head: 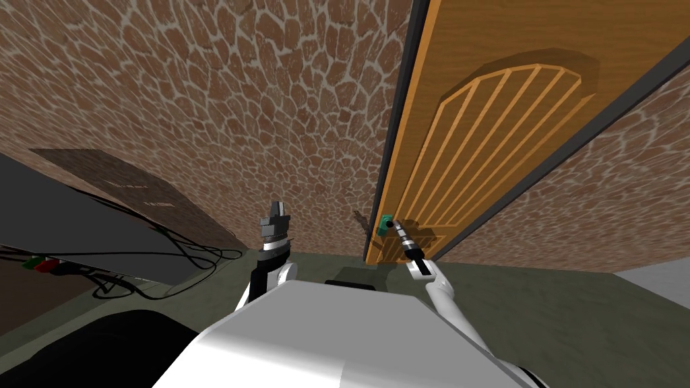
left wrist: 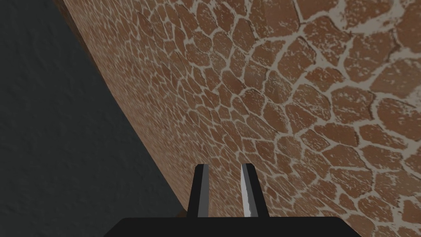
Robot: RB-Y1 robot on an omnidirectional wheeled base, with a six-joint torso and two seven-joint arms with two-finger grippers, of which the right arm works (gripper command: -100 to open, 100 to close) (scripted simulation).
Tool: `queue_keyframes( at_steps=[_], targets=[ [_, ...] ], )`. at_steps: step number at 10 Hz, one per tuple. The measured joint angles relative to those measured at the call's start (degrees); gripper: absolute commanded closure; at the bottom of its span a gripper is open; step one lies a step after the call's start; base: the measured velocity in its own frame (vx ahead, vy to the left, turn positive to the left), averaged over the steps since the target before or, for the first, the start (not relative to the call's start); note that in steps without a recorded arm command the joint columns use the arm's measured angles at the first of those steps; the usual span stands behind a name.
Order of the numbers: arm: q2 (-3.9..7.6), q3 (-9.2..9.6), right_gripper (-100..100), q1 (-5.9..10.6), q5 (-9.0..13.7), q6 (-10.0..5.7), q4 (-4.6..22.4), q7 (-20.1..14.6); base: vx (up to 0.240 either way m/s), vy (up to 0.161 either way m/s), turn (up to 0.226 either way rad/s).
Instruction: Pull the door open
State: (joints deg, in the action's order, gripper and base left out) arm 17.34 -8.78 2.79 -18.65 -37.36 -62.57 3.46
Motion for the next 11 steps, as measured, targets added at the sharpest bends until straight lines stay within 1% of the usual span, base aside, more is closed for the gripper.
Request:
queue_keyframes(
  at_steps=[2, 4, 5, 6, 8, 11],
  targets=[
    [0.47, -0.43, -100, -0.90, -1.7, -0.06, -0.6, 2.5, -0.028, 0.038, -0.038],
    [1.00, -1.03, -100, -1.48, -3.6, -0.56, -0.5, 5.8, -0.034, 0.047, -0.040],
    [1.30, -1.31, -100, -2.14, -4.7, -0.67, -0.9, 7.4, -0.025, 0.029, -0.018],
    [1.41, -1.44, -100, -2.42, -5.2, -0.71, -1.1, 8.7, -0.023, 0.024, -0.023],
    [1.85, -1.90, -100, -3.14, -7.0, -0.88, -1.4, 11.9, -0.026, 0.030, -0.032],
    [2.27, -2.36, -100, -4.04, -8.6, -1.11, -1.9, 15.9, -0.020, 0.026, -0.022]
  ],
)
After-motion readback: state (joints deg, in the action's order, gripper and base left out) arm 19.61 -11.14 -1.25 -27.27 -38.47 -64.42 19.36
